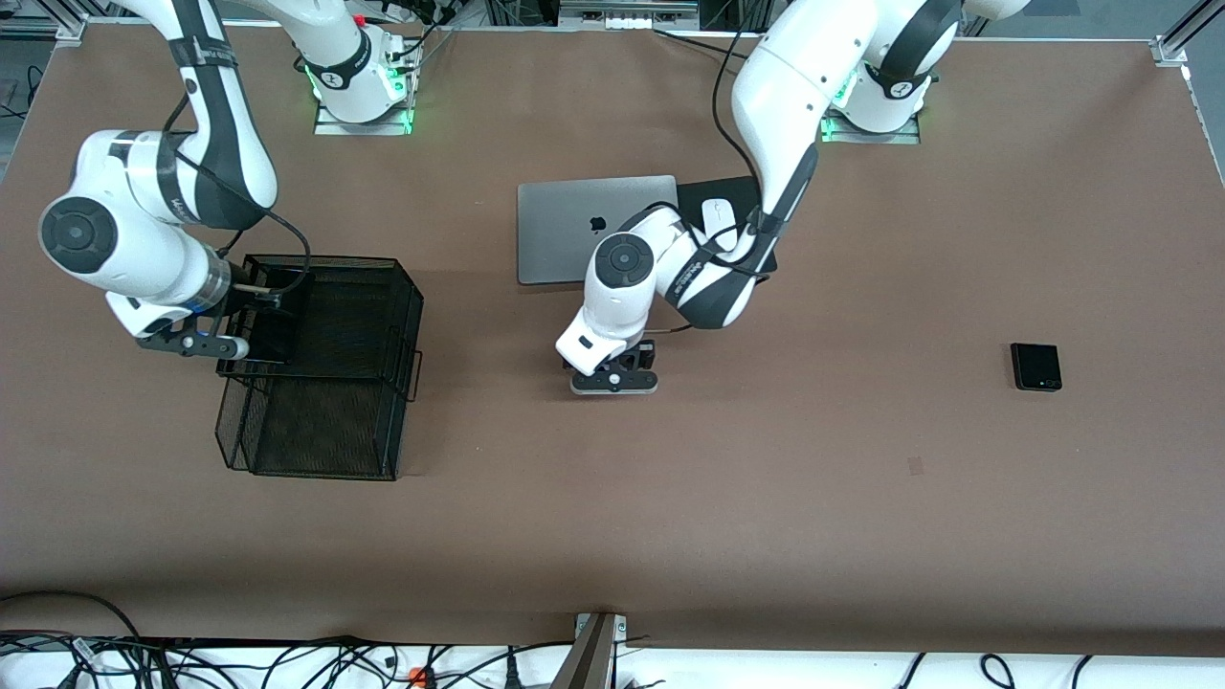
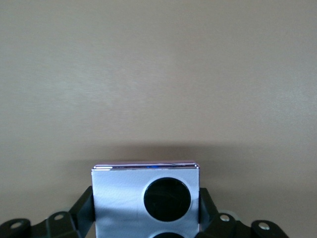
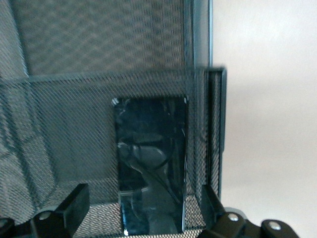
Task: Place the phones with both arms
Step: 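Set the white flip phone beside the laptop with the left gripper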
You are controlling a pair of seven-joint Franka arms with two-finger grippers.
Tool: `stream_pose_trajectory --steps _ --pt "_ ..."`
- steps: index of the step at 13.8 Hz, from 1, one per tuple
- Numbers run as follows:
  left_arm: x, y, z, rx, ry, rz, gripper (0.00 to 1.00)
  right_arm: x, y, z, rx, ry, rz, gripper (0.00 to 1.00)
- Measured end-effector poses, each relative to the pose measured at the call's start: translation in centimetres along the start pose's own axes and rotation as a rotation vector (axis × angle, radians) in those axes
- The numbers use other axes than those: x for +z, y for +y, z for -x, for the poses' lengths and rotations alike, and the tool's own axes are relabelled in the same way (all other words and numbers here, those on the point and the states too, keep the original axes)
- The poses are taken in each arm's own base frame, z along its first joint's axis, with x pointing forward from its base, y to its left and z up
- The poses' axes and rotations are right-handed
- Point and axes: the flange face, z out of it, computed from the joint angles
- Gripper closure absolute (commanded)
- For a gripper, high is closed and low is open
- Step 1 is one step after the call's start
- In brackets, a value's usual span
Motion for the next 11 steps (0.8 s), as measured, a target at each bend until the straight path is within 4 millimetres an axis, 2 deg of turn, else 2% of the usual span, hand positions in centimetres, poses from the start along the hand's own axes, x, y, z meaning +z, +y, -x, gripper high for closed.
stream_pose_trajectory --steps 2,3,4,5,6,11 --pt "0.7 -0.1 -0.6 0.0 0.032 0.005 1.0 -3.0 -0.7 -0.8 0.008 0.014 -0.038 0.0" --pt "0.9 -0.3 -1.0 -0.003 0.041 0.003 0.94 -4.5 -1.2 -1.0 0.018 0.001 -0.071 0.0" --pt "1.0 -0.3 -1.3 -0.004 0.046 0.002 0.8 -5.8 -1.7 -1.2 0.024 -0.015 -0.106 0.0" --pt "1.2 -0.3 -1.4 -0.008 0.049 0.002 0.45 -7.0 -2.2 -1.5 0.028 -0.025 -0.134 0.0" --pt "1.3 -0.2 -1.4 -0.02 0.05 0.003 0.02 -7.8 -2.7 -1.8 0.028 -0.026 -0.151 0.0" --pt "1.1 0.8 -0.7 -0.081 0.086 -0.018 0.0 -7.7 -3.4 -2.6 0.025 -0.026 -0.149 0.0"
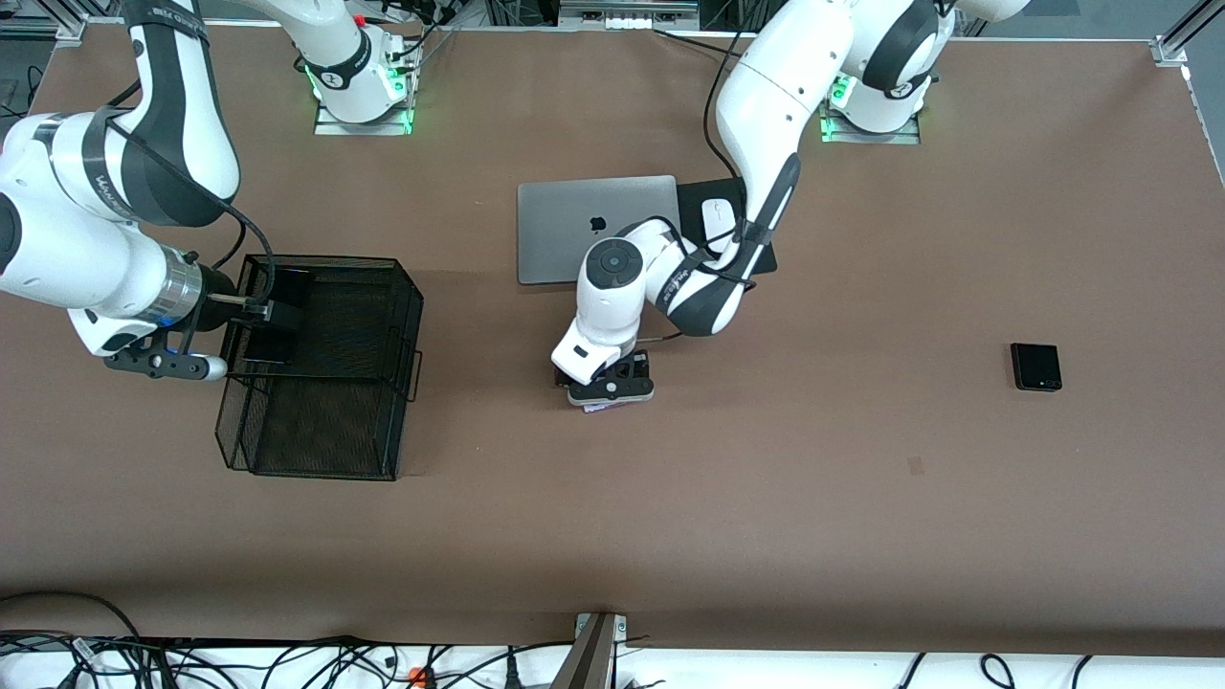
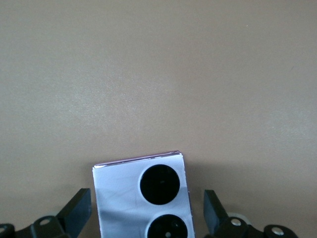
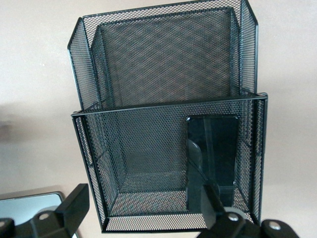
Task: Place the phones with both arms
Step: 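Set the white flip phone beside the laptop with the left gripper, then grasp the white flip phone with the right gripper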
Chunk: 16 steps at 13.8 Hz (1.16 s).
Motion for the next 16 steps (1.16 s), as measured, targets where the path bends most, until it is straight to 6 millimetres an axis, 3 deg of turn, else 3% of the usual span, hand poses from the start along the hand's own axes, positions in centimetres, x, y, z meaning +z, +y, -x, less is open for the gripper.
stream_pose_trajectory --steps 4,9,13,16 --pt "-1.6 -0.5 -1.2 -0.017 -0.023 -0.063 0.0 -0.8 -0.6 -0.2 -0.013 0.018 -0.001 0.0" --pt "-8.2 -6.2 -7.8 0.022 -0.14 -0.133 0.0 -3.1 -5.0 -1.2 -0.069 0.039 0.018 0.0" --pt "-9.1 -13.7 -10.7 0.084 -0.221 -0.178 0.0 -2.4 -14.6 -1.4 -0.065 0.059 0.034 0.0" --pt "-10.9 -22.8 -13.1 0.163 -0.286 -0.191 0.0 0.7 -23.9 -0.1 -0.053 0.059 0.008 0.0"
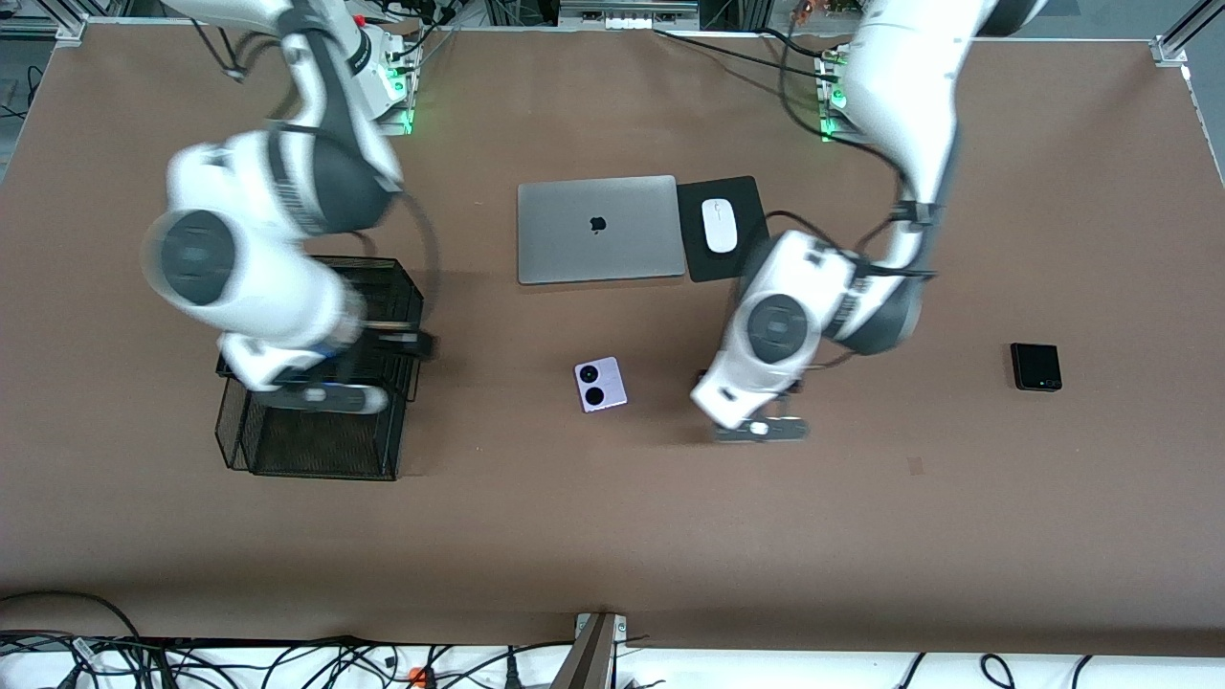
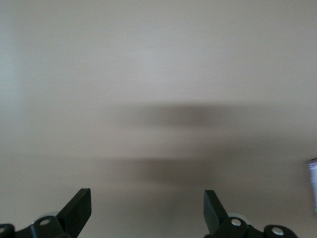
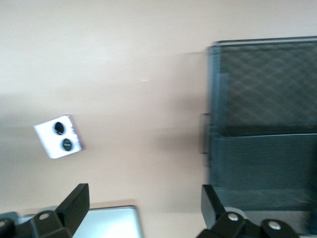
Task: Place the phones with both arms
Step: 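Grasp the white flip phone with the right gripper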
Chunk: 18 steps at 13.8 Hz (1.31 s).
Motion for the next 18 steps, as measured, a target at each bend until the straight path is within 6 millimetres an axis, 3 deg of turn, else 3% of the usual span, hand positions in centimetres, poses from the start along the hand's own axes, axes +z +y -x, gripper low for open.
stream_pose_trajectory --steps 2,4,7,9,12,15,18 --pt "-0.6 -6.9 0.1 0.046 -0.022 -0.024 0.0 2.6 -5.4 0.5 0.016 0.036 -0.023 0.0" --pt "-0.6 -12.3 0.8 0.087 -0.039 -0.084 0.0 6.4 -10.0 1.0 0.005 0.091 -0.04 0.0" --pt "-0.5 -18.2 2.1 0.168 -0.07 -0.145 0.0 14.2 -16.1 2.8 -0.06 0.191 -0.038 0.0" --pt "-0.5 -21.9 2.4 0.219 -0.076 -0.143 0.0 18.6 -18.9 4.3 -0.106 0.235 -0.04 0.0" --pt "0.9 -28.2 2.9 0.263 -0.019 -0.118 0.0 23.3 -19.8 5.1 -0.169 0.258 0.009 0.0" --pt "4.2 -35.2 4.5 0.25 0.026 -0.099 0.0 24.5 -19.5 4.9 -0.249 0.265 0.048 0.0" --pt "5.9 -39.1 5.7 0.199 0.039 -0.09 0.0 25.7 -20.3 5.9 -0.294 0.265 0.062 0.0"
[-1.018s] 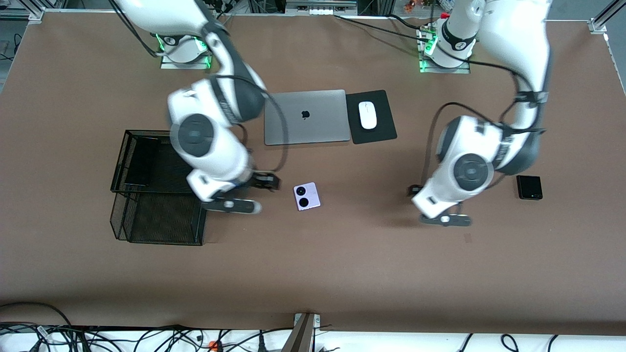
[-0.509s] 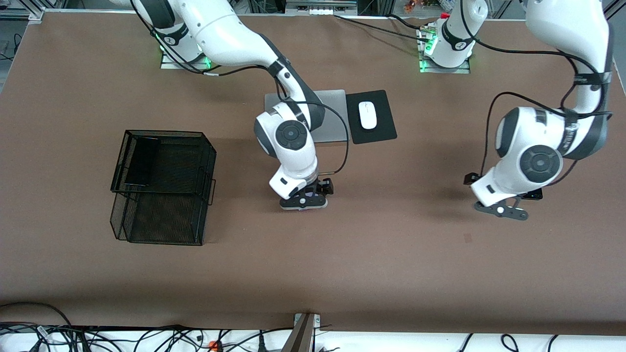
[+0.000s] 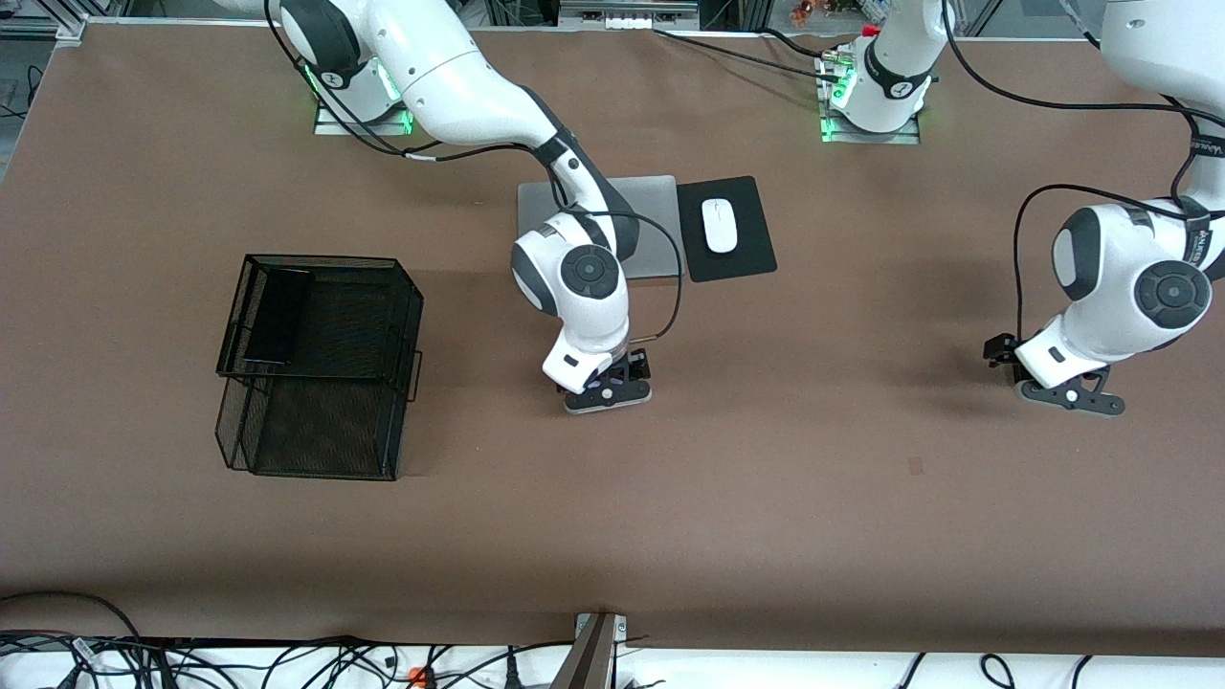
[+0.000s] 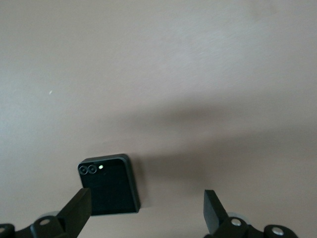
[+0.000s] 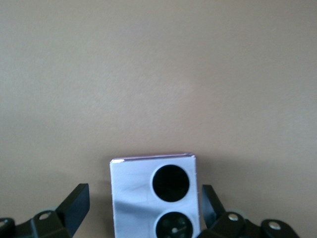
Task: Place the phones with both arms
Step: 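Grasp the white flip phone with the right gripper, then grasp the small black flip phone with the left gripper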
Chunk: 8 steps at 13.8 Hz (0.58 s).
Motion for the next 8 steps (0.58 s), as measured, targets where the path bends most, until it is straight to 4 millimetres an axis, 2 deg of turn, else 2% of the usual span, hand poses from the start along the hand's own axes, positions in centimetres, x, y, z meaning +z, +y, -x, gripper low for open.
stream_pose_trajectory --steps 5,8 --pt "4.2 -4.1 3.6 -0.054 0.049 0.006 0.0 1.1 -0.4 0.6 -0.064 0.017 0.047 0.0" --pt "6.2 -5.5 4.5 -0.109 0.074 0.034 0.0 1.2 -0.3 0.6 -0.08 0.023 0.062 0.0"
